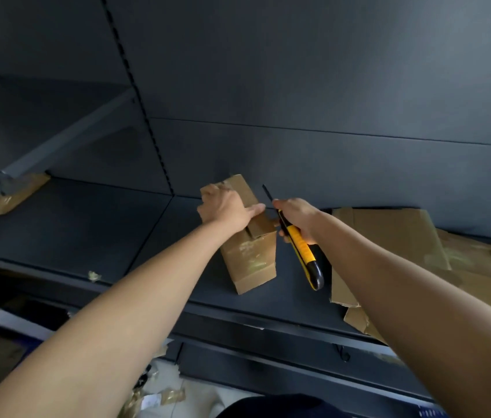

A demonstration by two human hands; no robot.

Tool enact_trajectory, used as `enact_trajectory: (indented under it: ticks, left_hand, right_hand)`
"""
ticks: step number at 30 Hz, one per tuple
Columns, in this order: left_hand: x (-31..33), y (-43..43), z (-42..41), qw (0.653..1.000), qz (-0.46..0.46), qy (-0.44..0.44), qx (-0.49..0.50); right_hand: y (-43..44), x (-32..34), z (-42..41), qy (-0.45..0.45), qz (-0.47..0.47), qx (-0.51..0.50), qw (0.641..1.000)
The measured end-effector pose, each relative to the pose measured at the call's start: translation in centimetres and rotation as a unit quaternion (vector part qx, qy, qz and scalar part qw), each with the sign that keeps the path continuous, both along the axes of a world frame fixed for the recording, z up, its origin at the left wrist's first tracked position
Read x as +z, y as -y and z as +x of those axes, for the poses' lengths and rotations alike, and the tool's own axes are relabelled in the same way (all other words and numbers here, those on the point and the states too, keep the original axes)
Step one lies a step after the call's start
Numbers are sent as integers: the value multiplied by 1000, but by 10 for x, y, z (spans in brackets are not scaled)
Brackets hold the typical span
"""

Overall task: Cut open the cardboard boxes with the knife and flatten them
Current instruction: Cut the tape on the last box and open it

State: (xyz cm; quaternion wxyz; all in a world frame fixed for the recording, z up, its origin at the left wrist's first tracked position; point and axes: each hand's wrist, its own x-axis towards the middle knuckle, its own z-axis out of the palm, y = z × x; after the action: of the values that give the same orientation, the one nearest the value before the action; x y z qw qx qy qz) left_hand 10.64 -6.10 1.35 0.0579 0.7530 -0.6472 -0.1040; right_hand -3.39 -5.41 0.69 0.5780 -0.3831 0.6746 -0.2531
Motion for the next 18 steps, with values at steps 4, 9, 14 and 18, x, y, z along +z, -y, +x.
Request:
enact_trajectory:
  ticks: [4, 9, 14, 18]
  left_hand:
    - [6, 6, -12, 999, 43, 27, 15]
    - [9, 3, -30, 994, 77, 73, -33]
    - [15, 15, -3, 986, 147, 81, -24]
    - [16, 21, 28, 978, 166, 89, -88]
  right_hand:
    - [-1, 1, -11, 18, 32, 2, 999]
    - [0, -3, -15, 1, 20, -16, 1000]
    - [5, 7, -23, -27, -43, 6, 999]
    - [13, 13, -25, -91, -118, 70, 986]
